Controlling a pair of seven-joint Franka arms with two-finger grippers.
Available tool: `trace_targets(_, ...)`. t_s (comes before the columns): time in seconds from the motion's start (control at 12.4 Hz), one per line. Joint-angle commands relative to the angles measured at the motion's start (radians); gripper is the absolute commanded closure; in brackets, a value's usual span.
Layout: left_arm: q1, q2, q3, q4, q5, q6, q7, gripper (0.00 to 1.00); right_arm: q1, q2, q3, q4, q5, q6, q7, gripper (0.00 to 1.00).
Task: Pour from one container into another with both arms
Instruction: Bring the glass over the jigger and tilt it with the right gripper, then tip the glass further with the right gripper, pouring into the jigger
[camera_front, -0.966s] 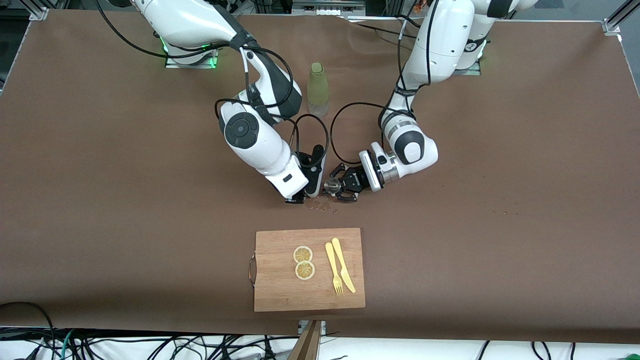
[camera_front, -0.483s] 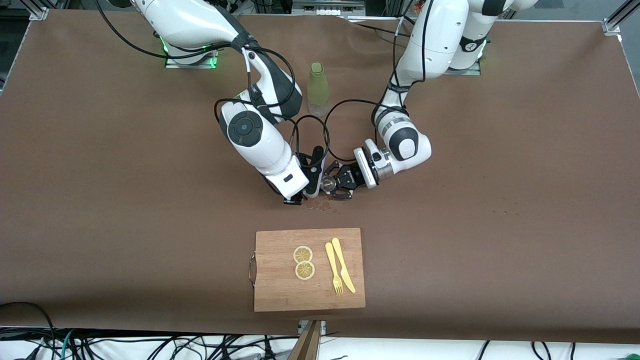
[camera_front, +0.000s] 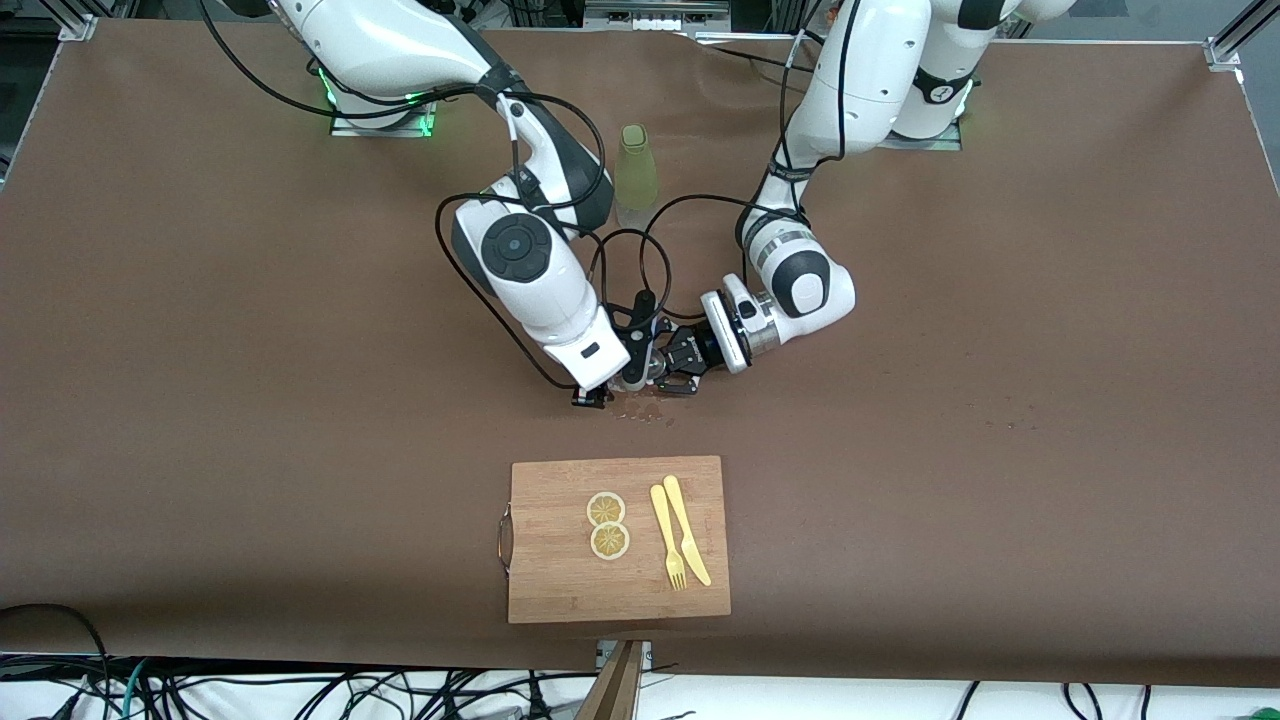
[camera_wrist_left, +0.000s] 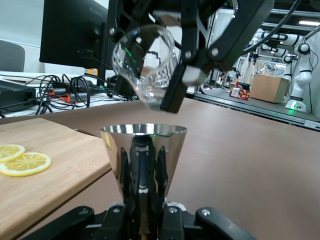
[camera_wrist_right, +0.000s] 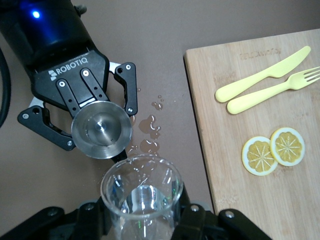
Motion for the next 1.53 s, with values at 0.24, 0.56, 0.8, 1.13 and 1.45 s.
trace_targets(0.24,-0.023,0.011,0.011,0.01,-0.071,-0.033,0.045,1.0,0.028,0.009,0.001,0.013,-0.071,0.006,0.038,0.87)
trace_targets(0.56,-0.025,0.016,0.011,0.012,-0.075,-0.034,0.059,1.0,0.045,0.012,0.001,0.011,-0.161,-0.002,0.047,0.87)
trace_targets(0.8,-0.028,0.016,0.011,0.012,-0.077,-0.034,0.061,1.0,0.048,0.021,0.001,0.01,-0.201,-0.002,0.053,0.87)
trace_targets(1.13,-0.029,0.017,0.011,0.012,-0.078,-0.034,0.061,1.0,0.056,0.026,-0.001,0.01,-0.221,-0.003,0.053,0.87)
trace_targets(1.45,-0.029,0.016,0.011,0.012,-0.08,-0.039,0.061,1.0,0.07,0.022,-0.004,0.013,-0.232,-0.032,0.054,0.87)
